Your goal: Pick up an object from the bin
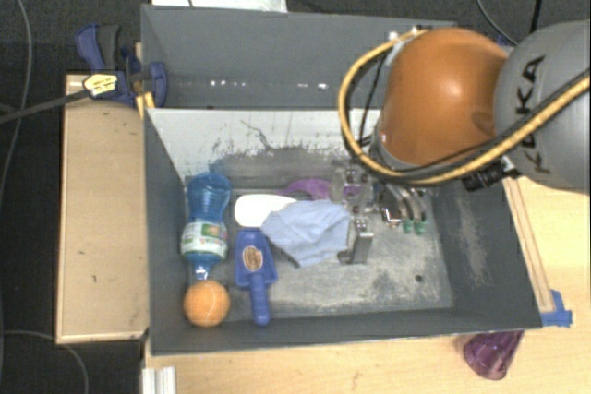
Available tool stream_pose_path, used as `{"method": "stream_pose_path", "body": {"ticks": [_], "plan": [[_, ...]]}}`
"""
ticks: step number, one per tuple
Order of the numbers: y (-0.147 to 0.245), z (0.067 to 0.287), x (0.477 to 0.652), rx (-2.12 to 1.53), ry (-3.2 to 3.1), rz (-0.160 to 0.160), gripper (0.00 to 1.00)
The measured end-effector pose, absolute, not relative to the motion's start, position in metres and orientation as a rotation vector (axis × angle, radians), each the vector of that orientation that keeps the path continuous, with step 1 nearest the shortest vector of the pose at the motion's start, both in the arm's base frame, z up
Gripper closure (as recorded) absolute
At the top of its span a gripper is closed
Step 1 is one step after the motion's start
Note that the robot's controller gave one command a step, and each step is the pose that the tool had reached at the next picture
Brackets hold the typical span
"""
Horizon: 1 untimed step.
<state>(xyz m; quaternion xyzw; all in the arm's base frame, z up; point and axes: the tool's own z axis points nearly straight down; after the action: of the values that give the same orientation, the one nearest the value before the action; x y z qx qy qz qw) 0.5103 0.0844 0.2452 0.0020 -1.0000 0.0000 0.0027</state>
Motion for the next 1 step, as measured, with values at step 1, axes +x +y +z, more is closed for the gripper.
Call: {"method": "stream_pose_path", "body": {"ticks": [1], "plan": [[0.0838, 0.2497, 0.5116, 0.001, -3.144, -0.002, 0.00]]}}
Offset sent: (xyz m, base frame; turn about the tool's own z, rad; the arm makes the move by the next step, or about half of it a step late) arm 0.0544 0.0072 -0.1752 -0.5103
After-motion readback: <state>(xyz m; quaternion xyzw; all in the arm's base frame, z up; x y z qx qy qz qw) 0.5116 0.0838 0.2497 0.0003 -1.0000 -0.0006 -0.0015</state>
